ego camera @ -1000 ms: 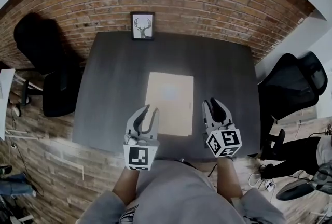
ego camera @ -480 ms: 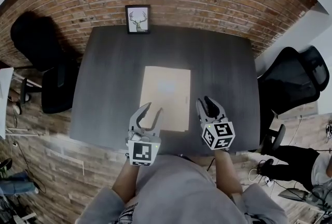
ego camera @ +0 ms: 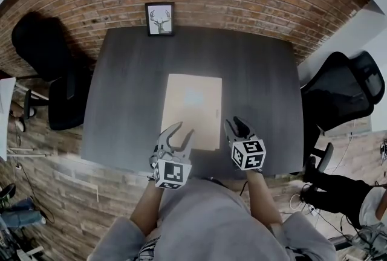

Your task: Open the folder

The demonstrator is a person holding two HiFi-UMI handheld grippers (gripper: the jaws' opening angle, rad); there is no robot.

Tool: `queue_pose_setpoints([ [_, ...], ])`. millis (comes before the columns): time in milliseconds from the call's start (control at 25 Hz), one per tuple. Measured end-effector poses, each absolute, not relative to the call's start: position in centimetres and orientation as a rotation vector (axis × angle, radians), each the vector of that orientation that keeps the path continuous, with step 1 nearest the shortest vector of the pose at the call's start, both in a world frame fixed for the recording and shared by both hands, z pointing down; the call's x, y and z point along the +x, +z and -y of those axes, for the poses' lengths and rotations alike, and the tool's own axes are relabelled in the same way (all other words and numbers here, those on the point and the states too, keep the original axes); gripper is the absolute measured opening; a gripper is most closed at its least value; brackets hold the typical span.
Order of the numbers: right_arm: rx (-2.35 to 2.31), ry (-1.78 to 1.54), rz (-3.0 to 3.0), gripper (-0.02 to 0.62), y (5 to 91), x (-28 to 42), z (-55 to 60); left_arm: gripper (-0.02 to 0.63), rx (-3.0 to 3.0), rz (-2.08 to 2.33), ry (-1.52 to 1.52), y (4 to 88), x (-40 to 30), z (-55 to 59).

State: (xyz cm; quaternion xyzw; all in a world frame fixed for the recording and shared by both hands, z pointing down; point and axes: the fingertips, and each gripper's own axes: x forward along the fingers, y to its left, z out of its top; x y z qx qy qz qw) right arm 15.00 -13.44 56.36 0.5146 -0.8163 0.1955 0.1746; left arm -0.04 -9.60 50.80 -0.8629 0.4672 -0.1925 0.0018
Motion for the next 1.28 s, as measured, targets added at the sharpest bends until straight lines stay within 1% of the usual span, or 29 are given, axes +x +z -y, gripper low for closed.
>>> queue_pose_setpoints([
  [200, 1.418, 0.618, 2.26, 0.101, 59.3, 14.8, 12.4, 0.152, -2.727, -1.373, -0.715, 53.0, 0.9, 9.1],
  [560, 1.356, 0.725, 2.146, 0.101, 64.6, 14.9, 10.6, 0.173, -2.73, -1.238, -0.825, 55.5, 2.7, 8.5],
  [840, 1.314, 0.774, 2.098, 0.101, 67.0, 14.9, 9.7, 0.181, -2.779, -1.149, -0.908, 57.5, 3.6, 7.9],
  [1280, 1.278, 0.805, 2.094, 0.107, 68.0, 14.6, 9.1, 0.188, -2.779, -0.986, -1.026, 60.0, 5.6, 6.4],
])
